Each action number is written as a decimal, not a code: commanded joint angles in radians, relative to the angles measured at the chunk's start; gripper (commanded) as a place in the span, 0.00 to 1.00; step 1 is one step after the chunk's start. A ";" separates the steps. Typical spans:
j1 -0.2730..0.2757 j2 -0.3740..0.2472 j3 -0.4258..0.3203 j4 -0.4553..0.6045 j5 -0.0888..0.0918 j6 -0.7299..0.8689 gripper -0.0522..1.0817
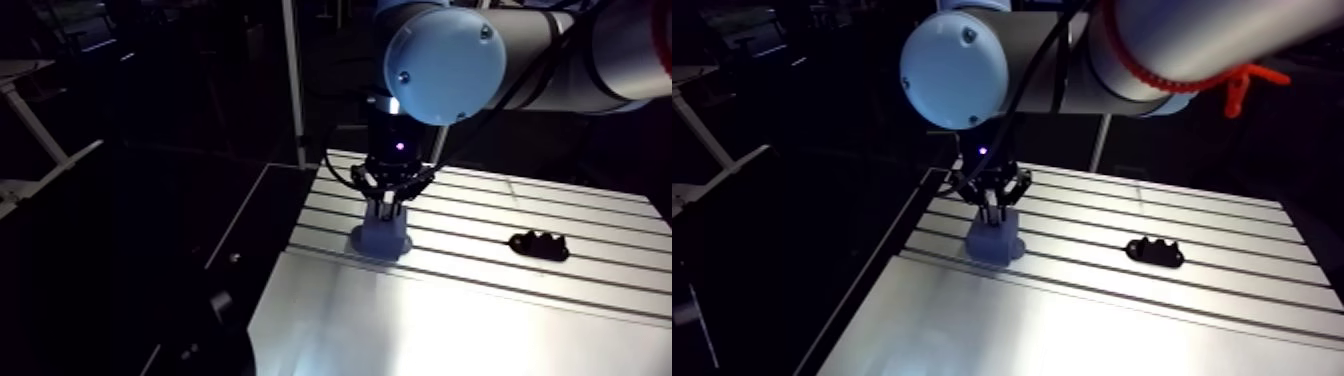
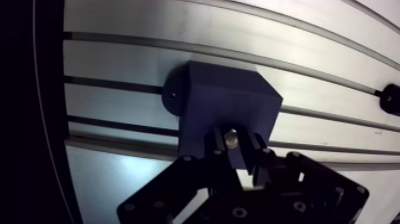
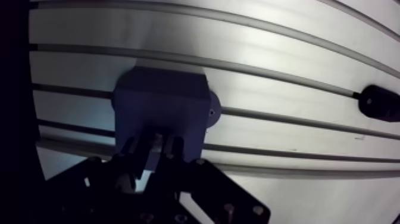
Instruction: Pick up the M10 bolt and insert it into the hex recess until seated.
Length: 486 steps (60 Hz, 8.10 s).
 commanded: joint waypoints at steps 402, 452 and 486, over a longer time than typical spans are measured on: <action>-0.016 -0.029 -0.008 0.068 0.011 0.048 1.00; -0.001 -0.020 -0.008 0.059 0.022 0.046 1.00; 0.000 -0.018 -0.008 0.052 0.021 0.037 1.00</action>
